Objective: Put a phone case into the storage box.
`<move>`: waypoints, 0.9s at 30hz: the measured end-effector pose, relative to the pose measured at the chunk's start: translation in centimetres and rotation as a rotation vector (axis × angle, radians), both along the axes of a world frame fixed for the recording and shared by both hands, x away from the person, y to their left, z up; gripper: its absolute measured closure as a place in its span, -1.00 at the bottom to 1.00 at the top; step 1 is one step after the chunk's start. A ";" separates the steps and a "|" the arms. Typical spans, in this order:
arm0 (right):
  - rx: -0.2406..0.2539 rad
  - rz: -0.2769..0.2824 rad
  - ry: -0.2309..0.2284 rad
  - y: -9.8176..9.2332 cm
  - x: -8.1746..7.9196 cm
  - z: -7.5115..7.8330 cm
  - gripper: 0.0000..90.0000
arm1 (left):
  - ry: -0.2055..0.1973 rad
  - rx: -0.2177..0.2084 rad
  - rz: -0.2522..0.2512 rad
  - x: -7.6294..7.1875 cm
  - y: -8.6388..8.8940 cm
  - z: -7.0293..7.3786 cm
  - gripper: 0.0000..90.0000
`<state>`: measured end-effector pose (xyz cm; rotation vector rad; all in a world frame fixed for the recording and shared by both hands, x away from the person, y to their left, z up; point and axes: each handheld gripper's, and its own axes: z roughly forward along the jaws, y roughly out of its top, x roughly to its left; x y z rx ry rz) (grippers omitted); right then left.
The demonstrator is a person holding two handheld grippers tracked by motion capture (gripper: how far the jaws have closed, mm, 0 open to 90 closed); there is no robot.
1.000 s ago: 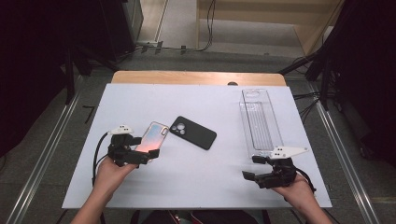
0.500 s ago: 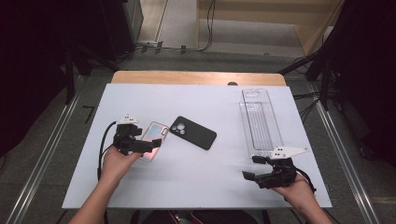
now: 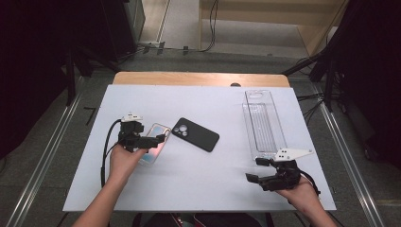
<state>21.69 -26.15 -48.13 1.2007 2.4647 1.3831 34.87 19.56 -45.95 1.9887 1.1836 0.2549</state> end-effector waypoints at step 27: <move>0.003 0.004 -0.001 0.1 0.0 0.1 -0.55 | 0.035 0.102 0.039 -0.3 0.0 -3.7 -1.00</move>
